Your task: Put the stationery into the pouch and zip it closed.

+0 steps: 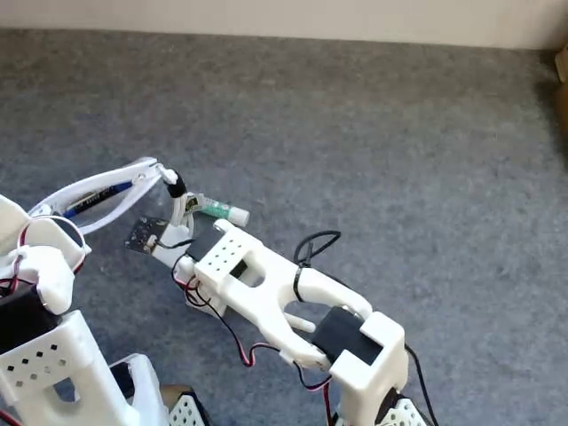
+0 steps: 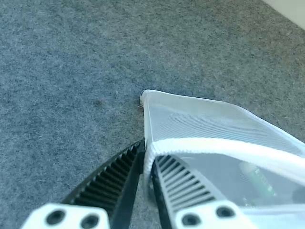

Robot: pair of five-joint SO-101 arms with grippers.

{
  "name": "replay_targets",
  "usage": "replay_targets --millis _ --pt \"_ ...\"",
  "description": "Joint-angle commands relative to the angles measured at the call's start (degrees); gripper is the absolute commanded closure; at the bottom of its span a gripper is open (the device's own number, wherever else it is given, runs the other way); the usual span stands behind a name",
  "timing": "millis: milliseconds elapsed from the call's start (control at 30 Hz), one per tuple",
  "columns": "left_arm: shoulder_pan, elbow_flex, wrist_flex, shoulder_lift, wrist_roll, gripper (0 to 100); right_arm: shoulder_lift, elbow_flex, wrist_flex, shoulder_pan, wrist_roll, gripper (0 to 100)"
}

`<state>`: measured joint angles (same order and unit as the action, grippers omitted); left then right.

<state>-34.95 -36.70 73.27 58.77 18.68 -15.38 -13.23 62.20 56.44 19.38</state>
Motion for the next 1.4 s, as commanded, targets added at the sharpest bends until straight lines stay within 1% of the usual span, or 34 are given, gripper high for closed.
replay_targets --millis 0,133,300,433,567,600,833,967,1200,1367 --pt "-0.7 0.6 -1.4 0.0 0.4 99 0.6 -0.1 -0.7 0.5 -0.1 88.8" --pt "-0.7 0.6 -1.4 0.0 0.4 99 0.6 -0.4 -0.7 0.5 0.0 91.8" --pt "-0.7 0.6 -1.4 0.0 0.4 99 0.4 -0.7 -0.5 0.5 0.0 92.1" --pt "-0.7 0.6 -1.4 0.0 0.4 99 -3.3 -1.4 -0.3 0.7 0.0 92.3" --pt "-0.7 0.6 -1.4 0.0 0.4 99 -4.4 -1.0 3.9 0.7 0.0 99.8" --pt "-0.7 0.6 -1.4 0.0 0.4 99 -3.8 -0.7 5.1 0.7 0.0 99.5" --pt "-0.5 0.6 -1.4 0.0 0.4 99 3.7 0.9 11.0 2.8 -0.1 99.1" --pt "-0.1 0.8 -1.4 0.0 0.4 99 9.3 0.8 13.8 2.5 -0.4 99.1" --pt "7.1 1.3 -1.4 0.0 0.4 99 19.6 0.7 18.9 0.3 -0.4 99.1" --pt "10.5 4.2 -1.3 0.0 -0.4 99 28.7 -2.6 18.2 -2.6 -0.4 99.1"
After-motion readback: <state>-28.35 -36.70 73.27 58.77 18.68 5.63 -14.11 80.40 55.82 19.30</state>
